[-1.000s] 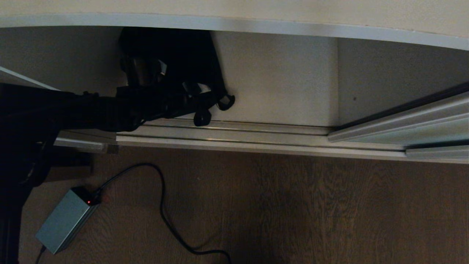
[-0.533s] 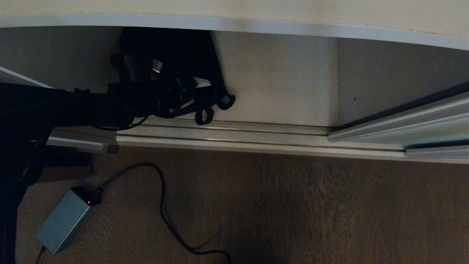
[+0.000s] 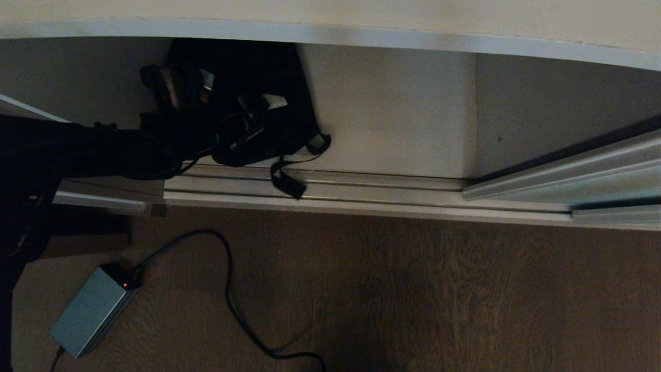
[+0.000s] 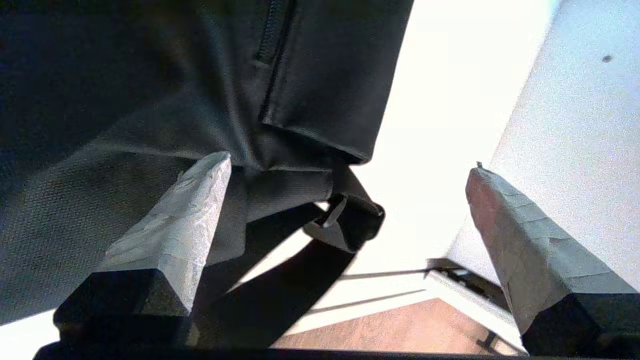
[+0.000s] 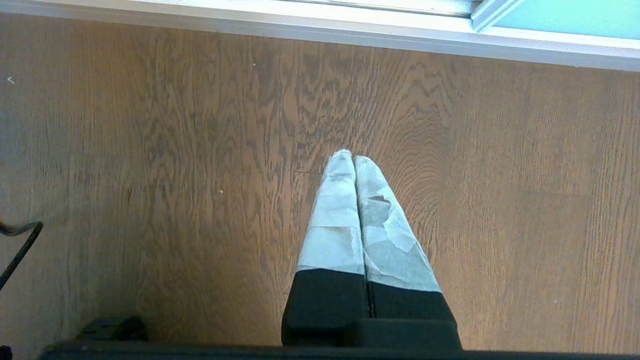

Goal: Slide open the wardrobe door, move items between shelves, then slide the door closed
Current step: Place the bag on the lower shelf

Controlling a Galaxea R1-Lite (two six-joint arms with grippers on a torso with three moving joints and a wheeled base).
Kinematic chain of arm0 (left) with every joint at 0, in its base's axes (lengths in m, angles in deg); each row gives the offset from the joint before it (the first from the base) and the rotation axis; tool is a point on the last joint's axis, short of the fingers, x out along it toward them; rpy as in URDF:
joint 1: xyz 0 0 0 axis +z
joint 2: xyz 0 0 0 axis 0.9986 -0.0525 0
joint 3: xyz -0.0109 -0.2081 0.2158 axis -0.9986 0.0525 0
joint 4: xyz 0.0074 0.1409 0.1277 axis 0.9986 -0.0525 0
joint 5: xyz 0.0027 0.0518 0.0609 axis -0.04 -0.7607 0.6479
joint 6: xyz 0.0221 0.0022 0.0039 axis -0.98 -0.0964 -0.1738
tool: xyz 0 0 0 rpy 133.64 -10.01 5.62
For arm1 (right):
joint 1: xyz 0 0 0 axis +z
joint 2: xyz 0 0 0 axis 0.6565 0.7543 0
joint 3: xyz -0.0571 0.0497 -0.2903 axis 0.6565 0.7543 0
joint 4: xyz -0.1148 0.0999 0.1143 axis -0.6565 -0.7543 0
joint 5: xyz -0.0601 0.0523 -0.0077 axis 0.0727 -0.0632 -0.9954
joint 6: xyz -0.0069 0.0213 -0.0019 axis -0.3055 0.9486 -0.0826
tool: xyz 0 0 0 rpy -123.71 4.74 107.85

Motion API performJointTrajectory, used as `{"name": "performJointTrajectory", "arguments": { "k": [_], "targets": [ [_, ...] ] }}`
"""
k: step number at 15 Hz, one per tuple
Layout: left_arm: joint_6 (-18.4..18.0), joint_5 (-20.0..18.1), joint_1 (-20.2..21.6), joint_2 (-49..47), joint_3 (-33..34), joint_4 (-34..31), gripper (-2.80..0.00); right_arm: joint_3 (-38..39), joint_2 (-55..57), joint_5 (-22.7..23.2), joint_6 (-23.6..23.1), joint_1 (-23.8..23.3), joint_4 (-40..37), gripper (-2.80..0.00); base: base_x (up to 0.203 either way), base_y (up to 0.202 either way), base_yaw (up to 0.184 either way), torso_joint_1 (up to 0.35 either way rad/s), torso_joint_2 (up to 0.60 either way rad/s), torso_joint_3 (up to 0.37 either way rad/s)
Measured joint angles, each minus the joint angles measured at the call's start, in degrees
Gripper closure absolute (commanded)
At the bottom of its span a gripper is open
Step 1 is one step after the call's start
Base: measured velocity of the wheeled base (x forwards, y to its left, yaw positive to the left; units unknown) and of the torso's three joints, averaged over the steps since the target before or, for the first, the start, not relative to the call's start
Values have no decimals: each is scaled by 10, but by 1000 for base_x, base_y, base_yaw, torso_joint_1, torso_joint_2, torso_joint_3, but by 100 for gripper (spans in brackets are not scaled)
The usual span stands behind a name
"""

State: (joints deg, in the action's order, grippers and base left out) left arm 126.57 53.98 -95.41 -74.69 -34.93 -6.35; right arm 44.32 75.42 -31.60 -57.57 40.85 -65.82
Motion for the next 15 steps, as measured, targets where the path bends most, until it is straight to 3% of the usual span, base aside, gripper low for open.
{"name": "performJointTrajectory", "arguments": {
  "k": [4, 5, 8, 11, 15],
  "targets": [
    [-2, 3, 1, 2, 9, 8, -280, 0, 0, 0, 0, 0, 0, 0, 0, 0, 0, 0, 0, 0],
    [-6, 17, 1, 0, 7, 9, 0, 0, 0, 0, 0, 0, 0, 0, 0, 0, 0, 0, 0, 0],
    [-29, 67, 2, -12, 0, 25, 0, 0, 0, 0, 0, 0, 0, 0, 0, 0, 0, 0, 0, 0],
    [-58, 80, 0, -24, 4, 26, 0, 0, 0, 0, 0, 0, 0, 0, 0, 0, 0, 0, 0, 0],
    [-99, 139, -4, -32, 9, 31, 0, 0, 0, 0, 0, 0, 0, 0, 0, 0, 0, 0, 0, 0]
  ]
}}
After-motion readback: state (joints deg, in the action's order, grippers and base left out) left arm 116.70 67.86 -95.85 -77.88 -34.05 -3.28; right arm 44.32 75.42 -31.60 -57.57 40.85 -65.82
